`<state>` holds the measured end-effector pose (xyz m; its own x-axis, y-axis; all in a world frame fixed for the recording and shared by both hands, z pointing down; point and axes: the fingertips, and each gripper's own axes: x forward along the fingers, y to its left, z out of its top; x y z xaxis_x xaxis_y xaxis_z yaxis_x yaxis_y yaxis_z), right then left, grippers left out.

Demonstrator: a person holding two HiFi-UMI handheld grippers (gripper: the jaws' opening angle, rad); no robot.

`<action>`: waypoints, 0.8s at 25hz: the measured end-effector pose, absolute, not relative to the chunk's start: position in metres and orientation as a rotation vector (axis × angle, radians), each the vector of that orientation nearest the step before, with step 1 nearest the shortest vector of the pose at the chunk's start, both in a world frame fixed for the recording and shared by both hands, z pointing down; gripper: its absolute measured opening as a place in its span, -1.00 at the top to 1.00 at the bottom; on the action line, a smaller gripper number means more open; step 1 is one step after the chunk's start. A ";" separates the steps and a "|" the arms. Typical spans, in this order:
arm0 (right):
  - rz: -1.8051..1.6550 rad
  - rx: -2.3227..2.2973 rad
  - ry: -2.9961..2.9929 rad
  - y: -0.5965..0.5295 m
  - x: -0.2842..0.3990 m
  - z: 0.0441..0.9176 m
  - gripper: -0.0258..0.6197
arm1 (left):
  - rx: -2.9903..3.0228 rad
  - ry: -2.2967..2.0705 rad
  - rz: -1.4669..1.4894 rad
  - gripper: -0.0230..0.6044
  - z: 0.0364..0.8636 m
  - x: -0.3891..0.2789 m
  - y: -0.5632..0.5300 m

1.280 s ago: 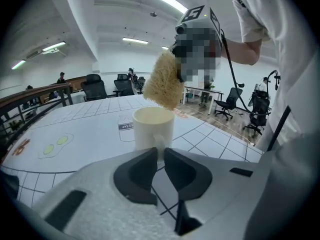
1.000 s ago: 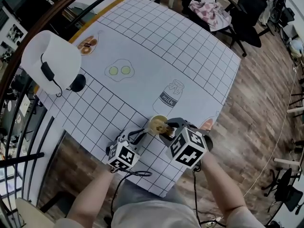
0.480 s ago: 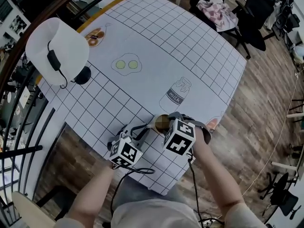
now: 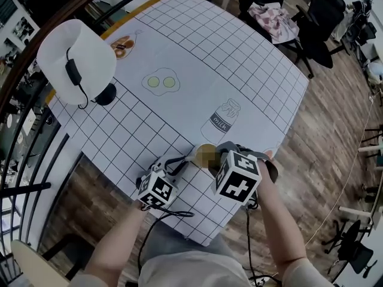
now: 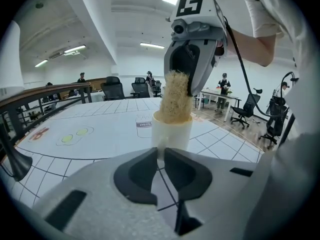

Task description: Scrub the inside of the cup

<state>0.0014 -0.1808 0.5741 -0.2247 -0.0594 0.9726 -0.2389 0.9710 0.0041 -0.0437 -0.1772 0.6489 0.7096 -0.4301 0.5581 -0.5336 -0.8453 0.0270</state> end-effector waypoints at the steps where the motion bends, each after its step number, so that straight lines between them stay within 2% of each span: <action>1: 0.154 0.224 -1.776 -0.181 0.003 0.574 0.45 | 2.730 -0.777 0.822 0.76 0.649 -0.044 -0.177; 11: 0.148 0.227 -1.710 -0.191 -0.004 0.634 0.47 | 2.737 -0.746 0.756 0.77 0.649 -0.045 -0.176; 20: 0.188 0.011 -1.777 -0.164 -0.001 0.590 0.47 | 2.741 -0.769 0.784 0.78 0.649 -0.046 -0.179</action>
<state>-0.0013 -0.1642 0.5899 -0.2140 0.0952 0.9722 -0.1106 0.9865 -0.1210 -0.0461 -0.1787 0.6493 0.7258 -0.4296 0.5372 -0.5291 -0.8478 0.0369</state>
